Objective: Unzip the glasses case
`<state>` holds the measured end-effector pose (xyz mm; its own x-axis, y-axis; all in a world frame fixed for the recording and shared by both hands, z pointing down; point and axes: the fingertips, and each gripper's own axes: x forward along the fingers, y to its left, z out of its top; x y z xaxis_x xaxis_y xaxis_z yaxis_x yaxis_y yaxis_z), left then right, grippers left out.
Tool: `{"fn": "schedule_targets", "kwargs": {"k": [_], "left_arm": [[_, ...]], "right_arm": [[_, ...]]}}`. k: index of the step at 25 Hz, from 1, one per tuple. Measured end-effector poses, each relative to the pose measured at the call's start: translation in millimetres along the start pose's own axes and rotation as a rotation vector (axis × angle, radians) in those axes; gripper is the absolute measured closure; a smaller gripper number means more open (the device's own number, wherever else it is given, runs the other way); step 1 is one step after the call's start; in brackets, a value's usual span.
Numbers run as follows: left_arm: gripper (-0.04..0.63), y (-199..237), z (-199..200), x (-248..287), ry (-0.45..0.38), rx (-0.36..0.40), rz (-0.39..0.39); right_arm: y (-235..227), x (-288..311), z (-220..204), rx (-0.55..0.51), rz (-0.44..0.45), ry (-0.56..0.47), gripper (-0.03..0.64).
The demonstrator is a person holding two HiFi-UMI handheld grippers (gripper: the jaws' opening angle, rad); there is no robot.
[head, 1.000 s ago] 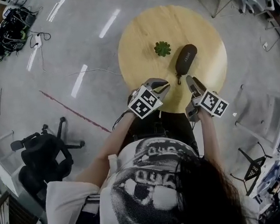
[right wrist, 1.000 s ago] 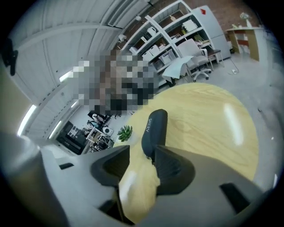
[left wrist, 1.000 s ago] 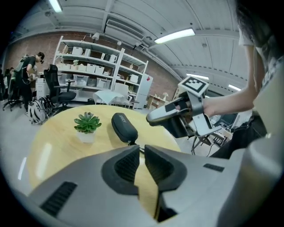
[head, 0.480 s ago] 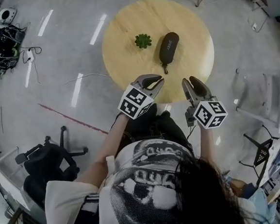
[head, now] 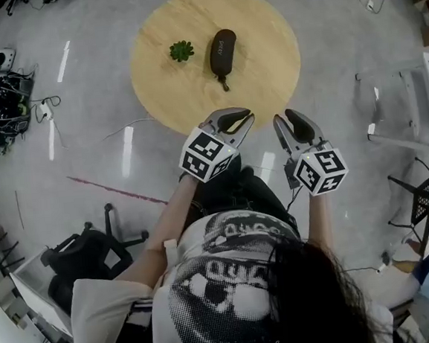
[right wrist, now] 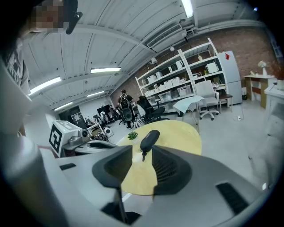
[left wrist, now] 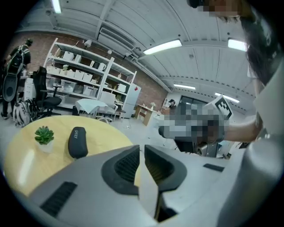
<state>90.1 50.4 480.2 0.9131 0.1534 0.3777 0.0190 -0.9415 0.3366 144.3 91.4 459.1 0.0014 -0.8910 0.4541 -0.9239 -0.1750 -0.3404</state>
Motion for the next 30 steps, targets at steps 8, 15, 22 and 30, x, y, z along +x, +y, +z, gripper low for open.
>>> {"fn": "schedule_targets", "kwargs": {"k": [8,15,22,30], "left_arm": [[0.568,-82,-6,-5,0.013,0.079,-0.053],[0.569,-132,-13,-17,-0.008,0.111,-0.064],[0.578,-171,-25,-26,-0.004,0.142,-0.103],[0.583,-196,-29,-32,-0.010,0.172,-0.131]], "right_arm": [[6,-62,-16,-0.025,-0.020,-0.092,0.559],[11,-110,-45,-0.035,-0.043,-0.099,0.627],[21,-141,-67,-0.032,-0.036,-0.108,0.627],[34,-155,-79,-0.083,-0.019,-0.100,0.625]]}}
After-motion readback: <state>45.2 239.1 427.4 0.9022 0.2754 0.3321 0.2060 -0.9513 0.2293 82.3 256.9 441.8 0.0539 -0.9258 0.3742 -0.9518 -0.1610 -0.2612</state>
